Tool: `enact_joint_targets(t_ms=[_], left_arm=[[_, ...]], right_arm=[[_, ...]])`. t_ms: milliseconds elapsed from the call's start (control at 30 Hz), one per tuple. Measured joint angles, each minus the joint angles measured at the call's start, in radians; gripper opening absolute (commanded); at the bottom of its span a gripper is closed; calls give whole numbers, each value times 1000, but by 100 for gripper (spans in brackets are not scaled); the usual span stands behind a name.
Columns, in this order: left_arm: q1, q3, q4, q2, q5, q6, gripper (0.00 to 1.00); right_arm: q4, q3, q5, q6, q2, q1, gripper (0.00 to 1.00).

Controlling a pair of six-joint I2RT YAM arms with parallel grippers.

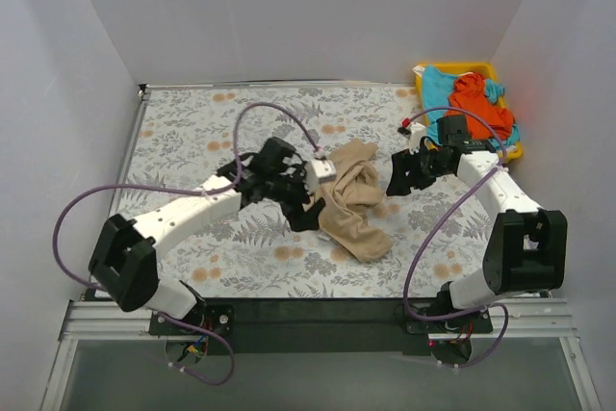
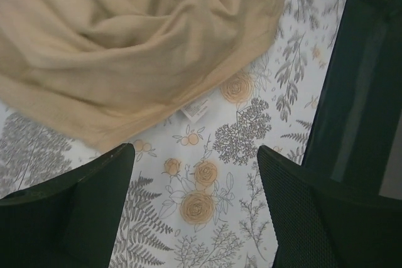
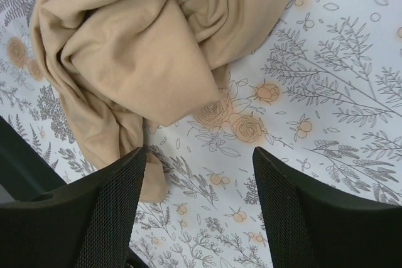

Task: Fold and stack the t-shirts
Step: Move the tshirt to the center of the board

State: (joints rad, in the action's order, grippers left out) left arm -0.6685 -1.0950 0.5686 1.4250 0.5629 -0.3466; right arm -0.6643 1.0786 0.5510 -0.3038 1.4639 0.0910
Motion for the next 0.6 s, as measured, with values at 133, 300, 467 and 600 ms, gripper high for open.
enact_joint_targets(t_ms=[133, 300, 467, 600], left_arm=[[-238, 0, -40, 101, -119, 75, 74], [-452, -41, -115, 219, -197, 101, 72], [-505, -87, -214, 348, -255, 87, 70], [-505, -97, -274, 416, -290, 71, 64]], right_arm=[[-21, -18, 21, -14, 20, -19, 63], [-37, -22, 58, -25, 39, -103, 63], [-64, -22, 83, -51, 72, -192, 63], [-98, -22, 97, -77, 80, -240, 63]])
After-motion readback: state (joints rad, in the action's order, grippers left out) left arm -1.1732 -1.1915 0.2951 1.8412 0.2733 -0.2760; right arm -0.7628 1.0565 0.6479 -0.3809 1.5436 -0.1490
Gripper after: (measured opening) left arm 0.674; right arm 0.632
